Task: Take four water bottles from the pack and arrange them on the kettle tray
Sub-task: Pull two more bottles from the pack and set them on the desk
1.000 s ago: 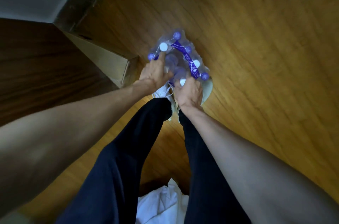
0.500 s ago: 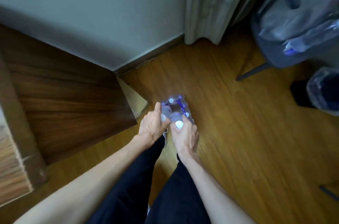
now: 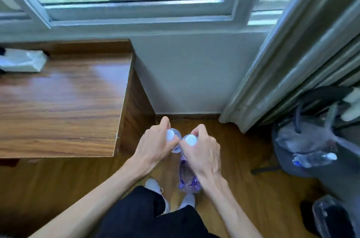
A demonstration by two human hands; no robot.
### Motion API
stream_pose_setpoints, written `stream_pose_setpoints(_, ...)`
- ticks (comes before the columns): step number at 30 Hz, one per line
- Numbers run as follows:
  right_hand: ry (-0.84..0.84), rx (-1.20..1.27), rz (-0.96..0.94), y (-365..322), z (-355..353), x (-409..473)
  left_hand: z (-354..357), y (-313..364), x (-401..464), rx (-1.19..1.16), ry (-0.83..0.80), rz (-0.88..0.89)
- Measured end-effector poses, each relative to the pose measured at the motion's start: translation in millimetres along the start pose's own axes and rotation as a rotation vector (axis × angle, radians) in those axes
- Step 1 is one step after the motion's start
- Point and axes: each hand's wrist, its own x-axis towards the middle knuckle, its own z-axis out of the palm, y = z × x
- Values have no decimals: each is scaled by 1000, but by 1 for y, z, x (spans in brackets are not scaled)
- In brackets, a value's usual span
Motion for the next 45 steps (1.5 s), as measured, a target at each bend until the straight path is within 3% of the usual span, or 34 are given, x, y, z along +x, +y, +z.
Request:
stream_pose_setpoints(5, -15, -70, -250, -77, -19, 12, -77, -17, -14, -54, 138, -66)
stream_pose_setpoints(9, -15, -59, -345, -142, -13, 15, -135, -41, -26, -110, 259, -139)
stream_pose_setpoints(19, -93, 19, -598, -307, 67, 11, -259, -158, -58, -85, 480, -267)
stream_pose_setpoints(26, -179, 68, -676, -390, 148, 0, -311, -246, -78, -2, 535, -368)
stream_pose_setpoints(45, -434, 47, -799, -570, 321, -16, -418, -436, -114, -77, 595, -702)
